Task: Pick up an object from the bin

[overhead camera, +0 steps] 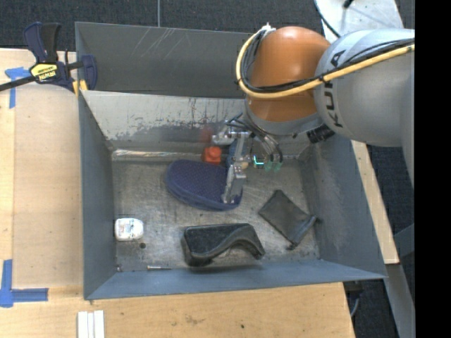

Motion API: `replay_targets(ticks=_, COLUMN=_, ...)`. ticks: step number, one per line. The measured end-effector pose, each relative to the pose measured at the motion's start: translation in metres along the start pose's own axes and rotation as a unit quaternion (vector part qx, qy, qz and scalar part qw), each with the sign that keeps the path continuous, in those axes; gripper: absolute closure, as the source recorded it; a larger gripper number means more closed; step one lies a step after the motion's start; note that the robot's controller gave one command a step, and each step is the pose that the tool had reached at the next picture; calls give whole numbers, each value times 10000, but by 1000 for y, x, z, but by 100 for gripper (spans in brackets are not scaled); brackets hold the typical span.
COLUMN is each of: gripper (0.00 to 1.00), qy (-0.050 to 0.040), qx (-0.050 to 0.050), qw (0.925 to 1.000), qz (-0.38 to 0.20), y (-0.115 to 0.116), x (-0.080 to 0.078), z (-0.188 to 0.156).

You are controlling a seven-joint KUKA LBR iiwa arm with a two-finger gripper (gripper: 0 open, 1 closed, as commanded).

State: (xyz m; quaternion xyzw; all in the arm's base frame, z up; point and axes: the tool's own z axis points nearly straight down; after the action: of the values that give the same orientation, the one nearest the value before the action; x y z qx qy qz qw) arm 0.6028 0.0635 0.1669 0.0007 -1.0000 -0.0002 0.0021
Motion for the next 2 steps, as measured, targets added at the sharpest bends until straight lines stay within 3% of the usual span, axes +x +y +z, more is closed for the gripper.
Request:
replay_targets(ticks=1, gripper=0, qy=-61, qx=-7, qw=9914, qz=1305, y=-6, x=4, z=48)
replay_targets(ticks=2, gripper=0, qy=-75, qx=-2, qw=9988, qz=485, y=-19, x=55, z=66)
